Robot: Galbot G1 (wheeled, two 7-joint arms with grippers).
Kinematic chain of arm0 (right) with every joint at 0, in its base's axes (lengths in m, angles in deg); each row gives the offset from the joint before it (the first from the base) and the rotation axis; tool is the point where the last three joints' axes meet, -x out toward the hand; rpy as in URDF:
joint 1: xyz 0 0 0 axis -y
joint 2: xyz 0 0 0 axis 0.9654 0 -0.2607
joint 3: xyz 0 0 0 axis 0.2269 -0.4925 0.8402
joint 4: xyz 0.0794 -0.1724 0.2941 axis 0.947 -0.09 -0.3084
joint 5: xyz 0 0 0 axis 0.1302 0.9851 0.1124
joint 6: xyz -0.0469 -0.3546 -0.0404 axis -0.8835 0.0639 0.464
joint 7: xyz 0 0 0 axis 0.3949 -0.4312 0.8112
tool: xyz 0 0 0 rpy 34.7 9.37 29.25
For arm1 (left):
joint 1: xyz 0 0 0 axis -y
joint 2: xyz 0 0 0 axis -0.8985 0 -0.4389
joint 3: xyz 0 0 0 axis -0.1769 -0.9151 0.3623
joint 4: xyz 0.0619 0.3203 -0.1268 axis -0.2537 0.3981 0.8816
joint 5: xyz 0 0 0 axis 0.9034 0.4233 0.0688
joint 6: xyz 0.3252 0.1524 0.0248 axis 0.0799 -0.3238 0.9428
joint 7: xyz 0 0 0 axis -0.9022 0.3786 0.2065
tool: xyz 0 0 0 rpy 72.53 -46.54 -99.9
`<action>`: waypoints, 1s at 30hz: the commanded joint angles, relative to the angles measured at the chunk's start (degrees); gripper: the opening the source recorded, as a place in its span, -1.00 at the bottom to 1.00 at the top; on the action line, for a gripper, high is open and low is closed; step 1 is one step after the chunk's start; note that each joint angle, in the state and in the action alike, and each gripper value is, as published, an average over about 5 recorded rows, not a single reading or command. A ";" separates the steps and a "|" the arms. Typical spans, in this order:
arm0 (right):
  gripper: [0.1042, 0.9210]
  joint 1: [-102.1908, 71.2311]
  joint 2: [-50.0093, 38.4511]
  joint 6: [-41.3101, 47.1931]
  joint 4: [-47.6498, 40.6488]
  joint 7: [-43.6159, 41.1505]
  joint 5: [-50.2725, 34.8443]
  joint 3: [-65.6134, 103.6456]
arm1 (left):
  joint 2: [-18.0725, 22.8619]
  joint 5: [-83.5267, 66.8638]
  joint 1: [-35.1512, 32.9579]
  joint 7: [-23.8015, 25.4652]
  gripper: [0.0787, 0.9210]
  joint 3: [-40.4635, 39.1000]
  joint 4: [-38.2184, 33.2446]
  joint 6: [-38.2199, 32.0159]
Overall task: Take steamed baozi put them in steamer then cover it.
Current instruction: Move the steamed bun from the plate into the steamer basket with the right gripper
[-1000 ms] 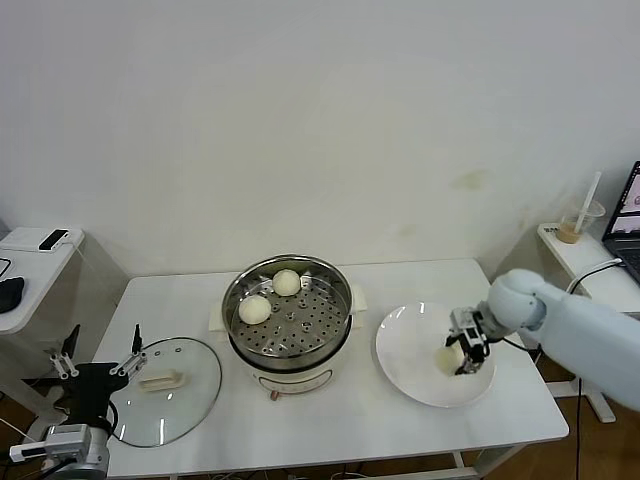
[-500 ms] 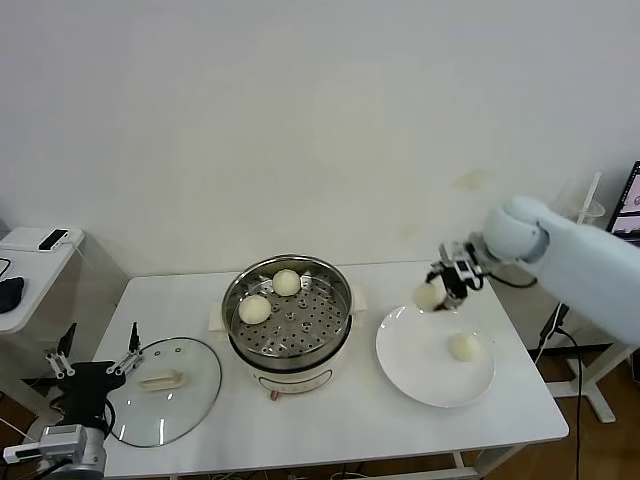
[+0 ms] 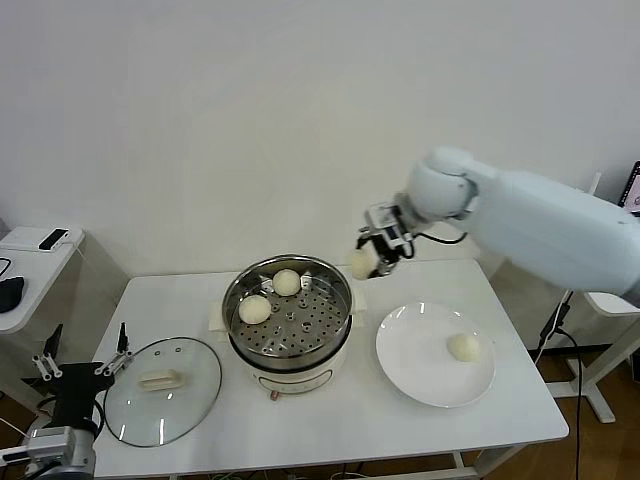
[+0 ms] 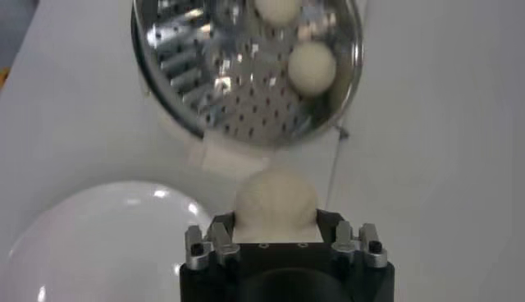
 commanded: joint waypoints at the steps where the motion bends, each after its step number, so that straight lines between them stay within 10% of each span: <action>1: 0.28 -1.42 12.31 -6.92 -2.71 1.84 -0.87 -3.43 | -0.02 -0.06 -0.24 0.00 0.77 0.87 -0.33 0.14; 30: 0.29 -6.58 17.58 -22.78 -4.16 3.90 10.76 -8.63 | 0.76 -1.30 -0.68 0.04 0.77 3.18 -0.55 -0.03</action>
